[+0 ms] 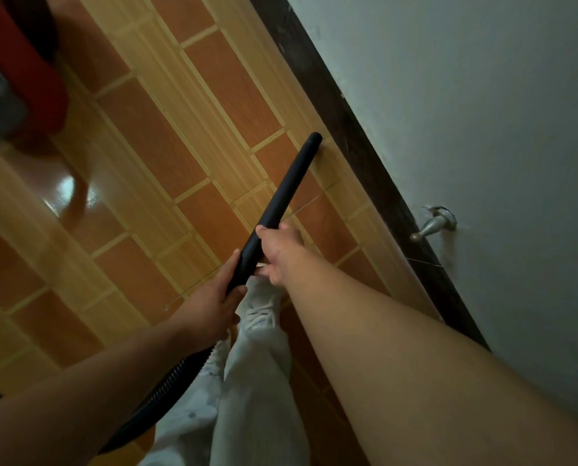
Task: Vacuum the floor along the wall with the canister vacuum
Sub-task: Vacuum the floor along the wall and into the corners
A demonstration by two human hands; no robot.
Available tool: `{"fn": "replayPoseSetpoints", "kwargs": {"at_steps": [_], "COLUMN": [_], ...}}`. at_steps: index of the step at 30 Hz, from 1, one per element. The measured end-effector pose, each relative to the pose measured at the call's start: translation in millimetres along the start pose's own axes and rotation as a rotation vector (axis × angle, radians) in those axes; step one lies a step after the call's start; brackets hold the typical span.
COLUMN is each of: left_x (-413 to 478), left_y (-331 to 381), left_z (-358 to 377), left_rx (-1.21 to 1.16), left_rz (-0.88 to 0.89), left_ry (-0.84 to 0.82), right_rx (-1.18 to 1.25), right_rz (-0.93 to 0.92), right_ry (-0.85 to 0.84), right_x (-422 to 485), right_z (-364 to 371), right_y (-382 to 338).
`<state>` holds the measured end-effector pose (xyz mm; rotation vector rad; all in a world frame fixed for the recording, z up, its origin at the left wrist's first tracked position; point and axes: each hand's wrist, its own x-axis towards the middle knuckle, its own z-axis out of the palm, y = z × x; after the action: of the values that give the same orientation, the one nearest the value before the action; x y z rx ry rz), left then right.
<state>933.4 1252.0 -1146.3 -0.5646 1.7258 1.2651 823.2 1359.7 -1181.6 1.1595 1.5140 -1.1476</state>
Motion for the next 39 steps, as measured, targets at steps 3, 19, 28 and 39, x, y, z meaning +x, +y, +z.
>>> {"fn": "replayPoseSetpoints", "kwargs": {"at_steps": [3,19,28,39], "left_x": [2.5,33.9,51.2,51.9], "left_y": [4.6,42.5,52.6,49.1], "left_z": [-4.7,-50.1,-105.0,-141.5], "left_rx": [-0.006,-0.104,-0.097,-0.128], "left_rz": [-0.007,-0.013,-0.007,-0.009], "left_ry": [0.008,0.11,0.174,0.16], "right_rx": [-0.006,-0.131,-0.158,-0.193], "right_rz": [-0.003,-0.013,-0.047,-0.077], "right_ry": [-0.026,-0.102,-0.12,-0.092], "right_x": [2.3,19.5,17.1,9.5], "right_z": [1.5,30.1,74.9,112.1], "right_y": [-10.8,-89.9,-138.9,-155.1]}}
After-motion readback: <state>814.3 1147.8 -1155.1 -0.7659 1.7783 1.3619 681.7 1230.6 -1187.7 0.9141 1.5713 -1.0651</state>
